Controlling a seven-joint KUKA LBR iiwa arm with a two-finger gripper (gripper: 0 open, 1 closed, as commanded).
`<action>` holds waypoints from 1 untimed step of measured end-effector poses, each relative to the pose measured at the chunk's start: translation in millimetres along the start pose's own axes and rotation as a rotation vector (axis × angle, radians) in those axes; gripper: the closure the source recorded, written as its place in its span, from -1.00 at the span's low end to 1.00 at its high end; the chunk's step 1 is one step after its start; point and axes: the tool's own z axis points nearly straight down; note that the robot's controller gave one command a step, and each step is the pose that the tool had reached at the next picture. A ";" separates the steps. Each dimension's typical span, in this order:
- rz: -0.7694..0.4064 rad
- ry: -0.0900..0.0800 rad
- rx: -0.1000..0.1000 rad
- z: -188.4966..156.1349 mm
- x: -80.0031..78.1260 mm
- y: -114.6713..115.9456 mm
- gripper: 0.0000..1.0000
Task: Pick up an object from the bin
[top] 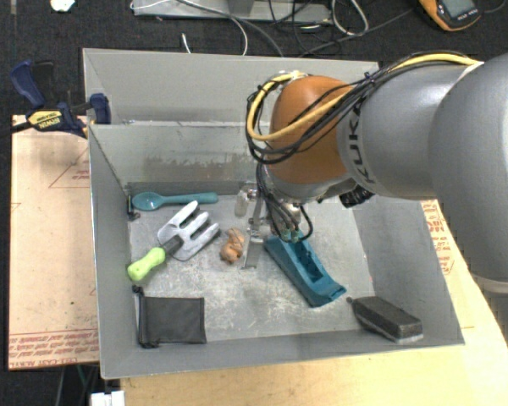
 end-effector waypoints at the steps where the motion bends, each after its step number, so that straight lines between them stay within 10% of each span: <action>1: 0.000 0.000 0.000 0.0 0.0 0.0 -1.00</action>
Offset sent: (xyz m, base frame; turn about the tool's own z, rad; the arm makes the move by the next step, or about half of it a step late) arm -0.0168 -0.0183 -0.0332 -0.3890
